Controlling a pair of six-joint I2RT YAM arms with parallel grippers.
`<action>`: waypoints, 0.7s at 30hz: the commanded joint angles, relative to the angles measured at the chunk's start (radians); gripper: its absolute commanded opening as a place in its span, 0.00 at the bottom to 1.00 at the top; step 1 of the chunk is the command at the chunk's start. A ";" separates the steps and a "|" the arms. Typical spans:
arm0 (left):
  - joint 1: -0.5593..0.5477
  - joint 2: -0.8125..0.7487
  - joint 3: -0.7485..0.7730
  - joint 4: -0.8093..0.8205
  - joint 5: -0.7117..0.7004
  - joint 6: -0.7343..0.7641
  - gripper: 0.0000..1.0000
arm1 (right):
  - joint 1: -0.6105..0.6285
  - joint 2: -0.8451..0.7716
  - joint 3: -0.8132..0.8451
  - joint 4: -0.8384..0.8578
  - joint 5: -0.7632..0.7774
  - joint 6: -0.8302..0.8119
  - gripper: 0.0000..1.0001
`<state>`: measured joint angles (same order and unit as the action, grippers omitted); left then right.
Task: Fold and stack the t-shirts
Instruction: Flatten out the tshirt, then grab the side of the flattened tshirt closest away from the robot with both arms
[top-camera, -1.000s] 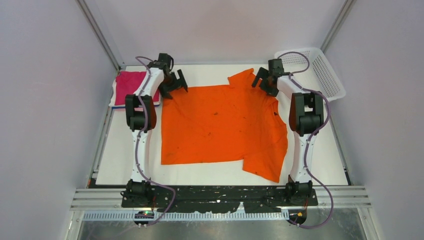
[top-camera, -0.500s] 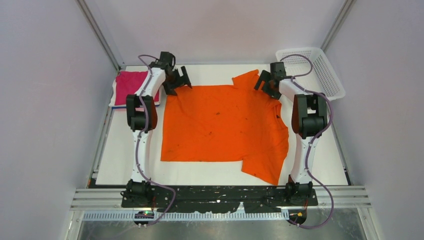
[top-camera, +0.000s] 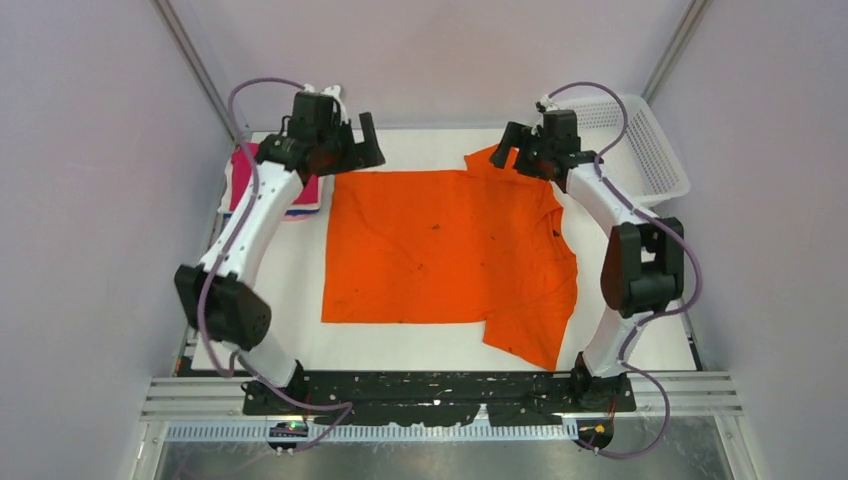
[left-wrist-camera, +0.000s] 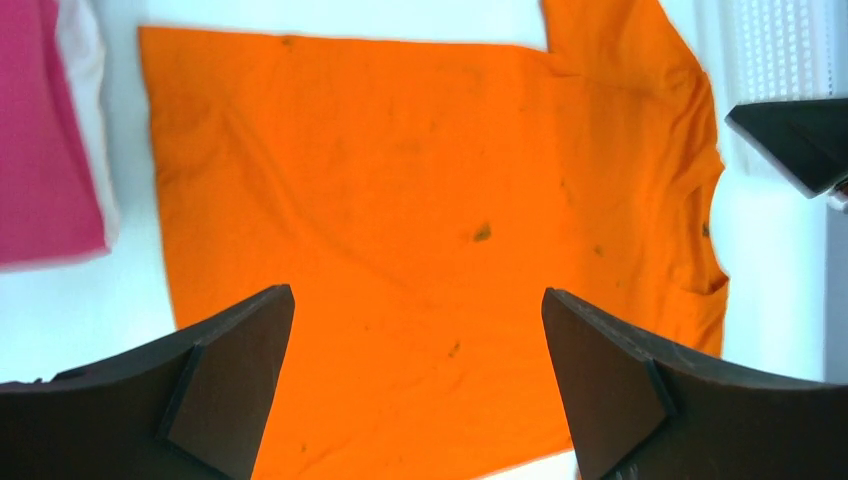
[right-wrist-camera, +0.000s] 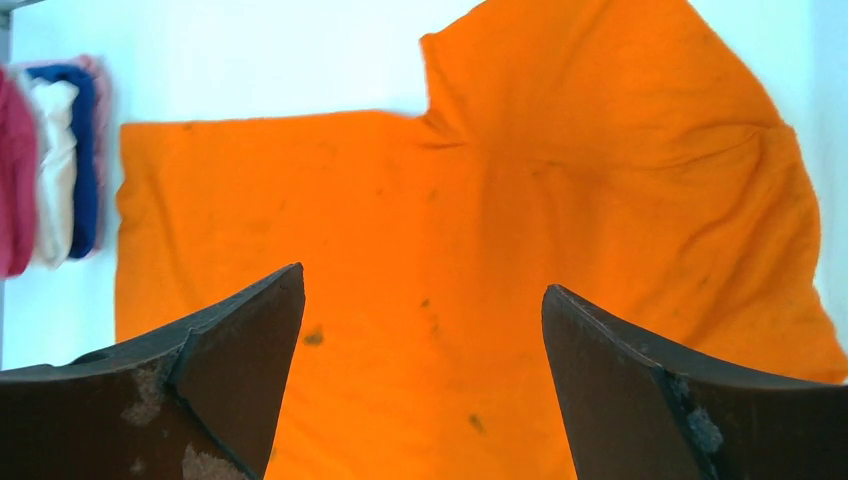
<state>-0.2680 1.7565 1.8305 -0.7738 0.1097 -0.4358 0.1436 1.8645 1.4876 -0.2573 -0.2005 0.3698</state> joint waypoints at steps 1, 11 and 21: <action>-0.063 -0.304 -0.395 0.071 -0.165 -0.018 0.99 | 0.031 -0.214 -0.190 0.035 0.032 -0.029 0.95; -0.137 -0.876 -1.175 0.026 -0.296 -0.284 1.00 | -0.022 -0.798 -0.788 0.132 0.241 0.155 0.95; -0.135 -1.099 -1.419 0.075 -0.389 -0.521 0.96 | -0.062 -0.916 -0.903 0.107 0.243 0.154 0.95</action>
<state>-0.4011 0.6704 0.4252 -0.7677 -0.2115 -0.8375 0.0826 0.9684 0.5804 -0.1822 0.0223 0.5262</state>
